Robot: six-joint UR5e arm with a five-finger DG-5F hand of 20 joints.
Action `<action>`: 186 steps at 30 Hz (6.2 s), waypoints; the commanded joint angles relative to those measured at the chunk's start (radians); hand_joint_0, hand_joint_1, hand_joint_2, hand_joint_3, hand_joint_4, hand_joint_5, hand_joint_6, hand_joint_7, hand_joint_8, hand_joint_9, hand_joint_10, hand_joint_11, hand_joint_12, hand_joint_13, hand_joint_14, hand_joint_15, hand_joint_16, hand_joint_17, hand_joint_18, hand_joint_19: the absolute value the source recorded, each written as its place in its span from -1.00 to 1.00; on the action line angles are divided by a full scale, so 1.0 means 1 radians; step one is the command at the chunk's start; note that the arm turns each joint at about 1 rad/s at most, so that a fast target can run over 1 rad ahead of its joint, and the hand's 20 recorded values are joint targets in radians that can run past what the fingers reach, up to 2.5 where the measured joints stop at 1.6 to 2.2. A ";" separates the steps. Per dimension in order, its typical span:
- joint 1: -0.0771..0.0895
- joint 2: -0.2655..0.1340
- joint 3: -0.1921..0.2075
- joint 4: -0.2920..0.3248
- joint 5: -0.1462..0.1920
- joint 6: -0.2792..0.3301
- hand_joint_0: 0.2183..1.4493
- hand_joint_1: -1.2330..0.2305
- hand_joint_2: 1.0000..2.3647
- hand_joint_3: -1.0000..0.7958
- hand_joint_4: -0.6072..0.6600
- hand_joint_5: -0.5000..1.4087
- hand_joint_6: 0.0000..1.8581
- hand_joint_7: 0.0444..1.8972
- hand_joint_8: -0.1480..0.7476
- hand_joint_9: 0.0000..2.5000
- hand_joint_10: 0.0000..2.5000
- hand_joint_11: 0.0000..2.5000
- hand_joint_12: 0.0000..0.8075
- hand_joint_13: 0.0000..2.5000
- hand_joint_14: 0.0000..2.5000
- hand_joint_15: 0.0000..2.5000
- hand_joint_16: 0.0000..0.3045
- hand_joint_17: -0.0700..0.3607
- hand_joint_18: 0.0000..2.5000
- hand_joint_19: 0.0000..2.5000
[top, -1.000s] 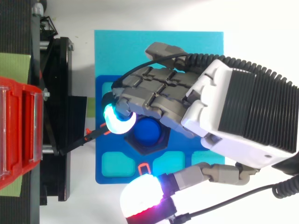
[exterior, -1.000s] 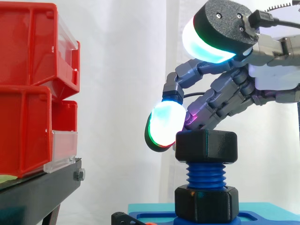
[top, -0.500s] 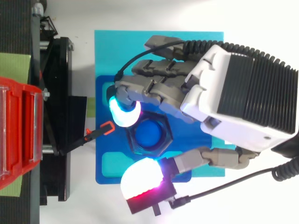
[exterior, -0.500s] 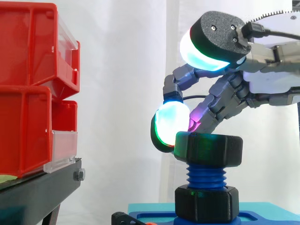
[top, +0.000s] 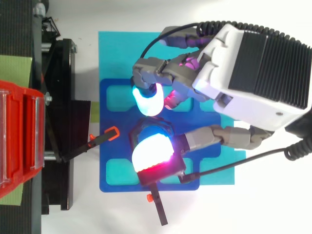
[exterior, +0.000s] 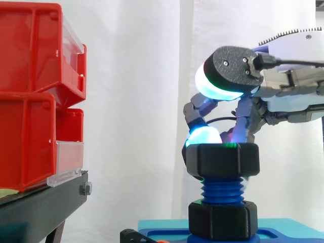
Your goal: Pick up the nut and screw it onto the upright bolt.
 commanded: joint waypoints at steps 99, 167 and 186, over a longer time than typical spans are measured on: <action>0.006 0.002 0.000 -0.012 -0.168 0.015 -0.67 0.38 -1.00 -0.44 0.41 -0.56 -0.46 -0.06 0.05 -0.35 -1.00 -1.00 -0.09 -0.73 -1.00 -1.00 -0.71 -0.21 -1.00 -1.00; -0.114 0.002 0.000 -0.020 -0.316 0.012 -0.59 0.36 -1.00 -0.44 0.05 -0.37 -0.38 0.37 0.11 0.89 -0.98 -0.51 -0.34 0.36 -1.00 -0.97 -0.95 -0.59 -0.17 -1.00; -0.171 0.005 0.084 -0.060 -0.385 -0.038 -0.67 0.36 -1.00 -0.44 0.31 -0.65 -0.46 -0.30 0.11 -0.24 -1.00 -1.00 0.00 -0.62 -1.00 -1.00 -0.66 -0.13 -0.83 -1.00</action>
